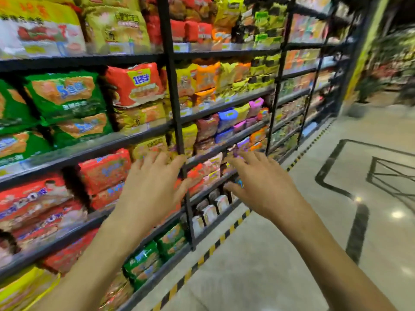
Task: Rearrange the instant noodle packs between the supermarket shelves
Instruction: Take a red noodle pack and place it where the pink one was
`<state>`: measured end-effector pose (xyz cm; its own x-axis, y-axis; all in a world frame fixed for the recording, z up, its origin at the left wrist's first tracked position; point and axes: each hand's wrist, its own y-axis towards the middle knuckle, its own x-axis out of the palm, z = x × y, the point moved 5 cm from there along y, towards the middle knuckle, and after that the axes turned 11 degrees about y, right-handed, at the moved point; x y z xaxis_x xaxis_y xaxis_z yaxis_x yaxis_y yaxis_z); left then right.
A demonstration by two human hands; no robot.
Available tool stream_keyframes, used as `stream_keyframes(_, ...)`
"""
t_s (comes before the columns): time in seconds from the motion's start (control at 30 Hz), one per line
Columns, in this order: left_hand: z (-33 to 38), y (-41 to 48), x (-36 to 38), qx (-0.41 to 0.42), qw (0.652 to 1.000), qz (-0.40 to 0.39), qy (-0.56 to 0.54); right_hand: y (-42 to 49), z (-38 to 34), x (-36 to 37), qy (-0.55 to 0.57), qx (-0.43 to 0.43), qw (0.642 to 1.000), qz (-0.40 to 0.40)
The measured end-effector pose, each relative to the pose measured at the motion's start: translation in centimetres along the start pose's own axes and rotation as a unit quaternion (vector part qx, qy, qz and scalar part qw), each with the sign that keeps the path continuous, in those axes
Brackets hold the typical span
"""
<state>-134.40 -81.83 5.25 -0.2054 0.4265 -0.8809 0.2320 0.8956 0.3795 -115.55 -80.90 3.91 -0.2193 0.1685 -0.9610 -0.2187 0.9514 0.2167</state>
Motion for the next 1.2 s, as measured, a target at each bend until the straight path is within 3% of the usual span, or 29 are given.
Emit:
stream_keyframes(0.37, 15.8, 11.8, 4.4, 0.118, 0.991, -0.004, -0.068, -0.4, 18.4, 0.6, -0.027, 0.117, 0.992, -0.036)
stream_keyframes(0.73, 30.7, 28.1, 9.0, 0.151, 0.982, -0.019, -0.111, 6.7, 38.1, 0.0, -0.043, 0.176, 0.982, -0.058)
stream_keyframes(1.2, 46.1, 46.4, 15.6, 0.113, 0.986, -0.104, -0.058, 19.7, 60.4, 2.7, -0.010, 0.115, 0.988, -0.103)
